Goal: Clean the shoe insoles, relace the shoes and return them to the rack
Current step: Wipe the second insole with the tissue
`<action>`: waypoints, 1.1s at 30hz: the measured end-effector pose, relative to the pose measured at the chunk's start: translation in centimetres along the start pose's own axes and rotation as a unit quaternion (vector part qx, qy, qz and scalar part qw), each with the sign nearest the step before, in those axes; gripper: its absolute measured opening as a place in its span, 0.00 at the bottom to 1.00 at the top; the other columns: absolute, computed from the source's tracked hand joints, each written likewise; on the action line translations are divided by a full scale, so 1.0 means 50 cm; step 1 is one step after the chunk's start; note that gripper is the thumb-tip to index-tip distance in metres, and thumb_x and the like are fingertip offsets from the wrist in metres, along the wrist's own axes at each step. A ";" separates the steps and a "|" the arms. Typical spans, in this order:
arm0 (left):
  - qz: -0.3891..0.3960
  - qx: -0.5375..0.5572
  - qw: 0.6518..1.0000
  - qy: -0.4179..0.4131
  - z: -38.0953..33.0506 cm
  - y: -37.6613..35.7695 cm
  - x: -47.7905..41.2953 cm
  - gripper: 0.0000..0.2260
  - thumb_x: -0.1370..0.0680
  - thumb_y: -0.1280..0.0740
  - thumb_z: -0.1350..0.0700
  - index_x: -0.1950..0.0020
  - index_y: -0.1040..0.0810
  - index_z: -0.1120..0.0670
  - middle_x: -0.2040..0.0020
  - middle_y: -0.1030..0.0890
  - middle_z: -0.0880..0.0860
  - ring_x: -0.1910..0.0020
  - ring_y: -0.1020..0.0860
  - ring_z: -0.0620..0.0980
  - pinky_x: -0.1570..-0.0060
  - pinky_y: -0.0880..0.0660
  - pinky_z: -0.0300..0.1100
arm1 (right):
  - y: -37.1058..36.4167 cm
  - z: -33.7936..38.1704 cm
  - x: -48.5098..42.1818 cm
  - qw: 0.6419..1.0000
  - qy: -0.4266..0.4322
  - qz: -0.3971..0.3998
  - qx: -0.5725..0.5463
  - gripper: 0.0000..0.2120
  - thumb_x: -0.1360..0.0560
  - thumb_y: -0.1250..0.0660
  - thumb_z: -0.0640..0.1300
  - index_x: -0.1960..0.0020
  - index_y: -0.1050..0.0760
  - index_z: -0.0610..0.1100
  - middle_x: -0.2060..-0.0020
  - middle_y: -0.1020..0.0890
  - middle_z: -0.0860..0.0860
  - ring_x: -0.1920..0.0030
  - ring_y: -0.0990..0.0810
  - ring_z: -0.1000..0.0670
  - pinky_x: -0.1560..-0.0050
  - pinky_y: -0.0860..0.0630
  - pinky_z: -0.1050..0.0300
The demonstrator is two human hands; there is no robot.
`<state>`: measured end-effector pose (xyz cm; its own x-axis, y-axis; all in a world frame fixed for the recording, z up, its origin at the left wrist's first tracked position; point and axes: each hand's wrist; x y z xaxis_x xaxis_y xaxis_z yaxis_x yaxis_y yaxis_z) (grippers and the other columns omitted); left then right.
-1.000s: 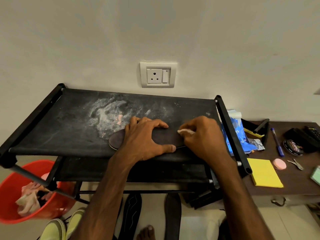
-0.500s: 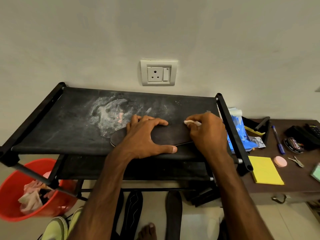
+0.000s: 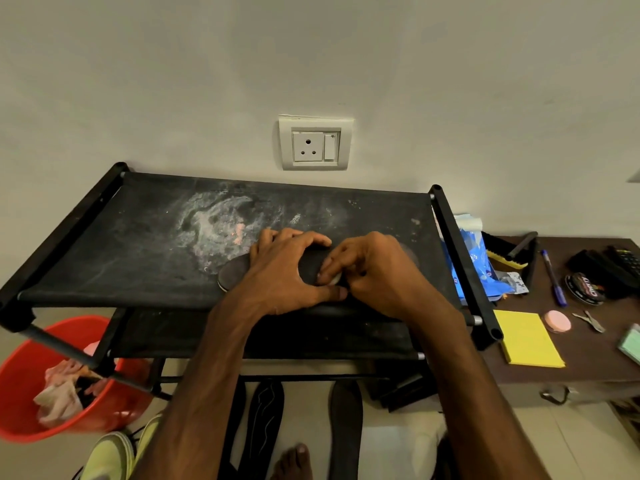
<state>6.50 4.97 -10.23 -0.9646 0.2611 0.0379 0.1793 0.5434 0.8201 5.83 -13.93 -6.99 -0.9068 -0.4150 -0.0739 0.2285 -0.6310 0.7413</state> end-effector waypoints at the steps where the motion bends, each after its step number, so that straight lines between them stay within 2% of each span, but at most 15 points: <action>1: -0.004 0.002 1.000 -0.001 0.000 0.000 0.001 0.38 0.39 0.27 0.25 0.32 0.29 0.34 0.36 0.31 0.41 0.36 0.40 0.47 0.32 0.38 0.48 | 0.015 -0.004 0.005 1.000 -0.024 0.006 0.005 0.17 0.33 0.29 0.27 0.58 0.11 0.47 0.56 0.13 0.54 0.54 0.15 0.57 0.48 0.19 0.62; 4: -0.013 0.010 1.000 -0.002 -0.003 0.001 0.003 0.33 0.36 0.24 0.30 0.33 0.27 0.34 0.36 0.31 0.41 0.35 0.40 0.47 0.31 0.39 0.49 | 0.053 -0.027 0.019 0.995 -0.099 -0.005 0.019 0.18 0.31 0.30 0.26 0.63 0.13 0.49 0.59 0.13 0.55 0.55 0.15 0.57 0.45 0.19 0.61; 7: -0.016 0.015 1.000 0.000 -0.005 0.002 0.003 0.31 0.35 0.24 0.31 0.34 0.26 0.34 0.36 0.31 0.41 0.34 0.40 0.47 0.31 0.40 0.49 | 0.069 -0.066 0.027 0.979 -0.167 -0.109 0.035 0.19 0.30 0.28 0.27 0.66 0.15 0.50 0.61 0.13 0.55 0.57 0.16 0.57 0.45 0.20 0.64; 10: -0.015 0.014 1.000 0.002 -0.005 0.001 0.004 0.31 0.35 0.24 0.31 0.34 0.26 0.34 0.35 0.31 0.41 0.34 0.40 0.47 0.33 0.41 0.46 | 0.066 -0.088 0.032 0.956 -0.196 -0.218 0.038 0.16 0.29 0.29 0.28 0.64 0.15 0.48 0.60 0.14 0.52 0.59 0.18 0.56 0.45 0.21 0.61; 13: -0.017 0.011 1.000 0.003 -0.006 0.001 0.003 0.31 0.35 0.24 0.31 0.34 0.26 0.34 0.35 0.31 0.41 0.34 0.40 0.47 0.33 0.41 0.46 | 0.059 -0.093 0.032 0.941 -0.222 -0.251 0.045 0.13 0.26 0.30 0.30 0.58 0.13 0.46 0.58 0.15 0.51 0.62 0.22 0.58 0.47 0.24 0.61; 15: -0.021 0.011 1.000 0.005 -0.008 0.001 0.004 0.31 0.35 0.24 0.31 0.34 0.26 0.34 0.35 0.30 0.40 0.34 0.40 0.47 0.32 0.41 0.46 | 0.052 -0.090 0.031 0.935 -0.240 -0.255 0.053 0.11 0.24 0.30 0.31 0.56 0.13 0.46 0.56 0.14 0.50 0.61 0.22 0.56 0.45 0.22 0.58; 18: -0.027 0.013 1.000 0.009 -0.010 0.002 0.003 0.31 0.36 0.24 0.31 0.35 0.25 0.34 0.35 0.30 0.40 0.34 0.39 0.47 0.30 0.39 0.49 | 0.041 -0.077 0.030 0.929 -0.263 -0.254 0.062 0.11 0.25 0.30 0.32 0.54 0.13 0.45 0.54 0.14 0.47 0.53 0.17 0.48 0.39 0.21 0.49; 23: -0.030 0.008 0.999 0.011 -0.011 0.000 0.000 0.32 0.38 0.24 0.30 0.36 0.25 0.34 0.36 0.29 0.41 0.35 0.38 0.48 0.30 0.37 0.53 | 0.013 -0.034 0.036 0.922 -0.278 -0.212 0.167 0.09 0.26 0.29 0.34 0.48 0.15 0.43 0.48 0.17 0.42 0.48 0.19 0.41 0.43 0.22 0.47; 27: -0.027 0.011 1.000 0.011 -0.013 0.000 -0.002 0.34 0.39 0.24 0.29 0.35 0.25 0.34 0.38 0.27 0.40 0.35 0.37 0.48 0.31 0.36 0.53 | -0.010 0.006 0.043 0.933 -0.251 -0.144 0.212 0.11 0.26 0.28 0.37 0.44 0.17 0.42 0.42 0.20 0.43 0.43 0.20 0.41 0.43 0.23 0.50; 30: -0.049 0.072 0.996 0.004 -0.005 -0.003 -0.002 0.33 0.39 0.26 0.28 0.37 0.24 0.35 0.45 0.22 0.36 0.37 0.30 0.46 0.32 0.32 0.52 | -0.012 0.017 0.040 0.947 -0.228 -0.115 0.197 0.12 0.26 0.27 0.36 0.43 0.16 0.45 0.42 0.21 0.46 0.42 0.20 0.44 0.46 0.26 0.56; 31: -0.074 0.113 0.991 0.009 -0.003 -0.004 -0.004 0.30 0.38 0.25 0.30 0.38 0.22 0.37 0.48 0.21 0.37 0.40 0.27 0.45 0.34 0.30 0.50 | -0.012 0.016 0.040 0.951 -0.215 -0.112 0.191 0.12 0.26 0.28 0.36 0.44 0.16 0.45 0.43 0.20 0.47 0.42 0.21 0.45 0.49 0.28 0.58; 33: -0.121 0.190 0.974 0.027 -0.004 -0.005 -0.009 0.20 0.32 0.21 0.41 0.42 0.19 0.42 0.54 0.20 0.42 0.48 0.22 0.41 0.41 0.26 0.41 | -0.008 0.009 0.040 0.963 -0.181 -0.107 0.171 0.13 0.26 0.30 0.33 0.45 0.15 0.45 0.44 0.19 0.49 0.43 0.21 0.47 0.50 0.32 0.63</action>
<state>6.85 4.54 -10.34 -0.9943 0.0520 -0.0929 -0.0061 0.8431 0.5378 3.77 -14.21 -7.11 -0.9983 -0.0062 -0.0574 -0.0502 -0.3989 0.9156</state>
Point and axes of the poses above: each hand's wrist, its own x-axis away from the middle knuckle, its own y-axis out of the back of the hand, z = x × y
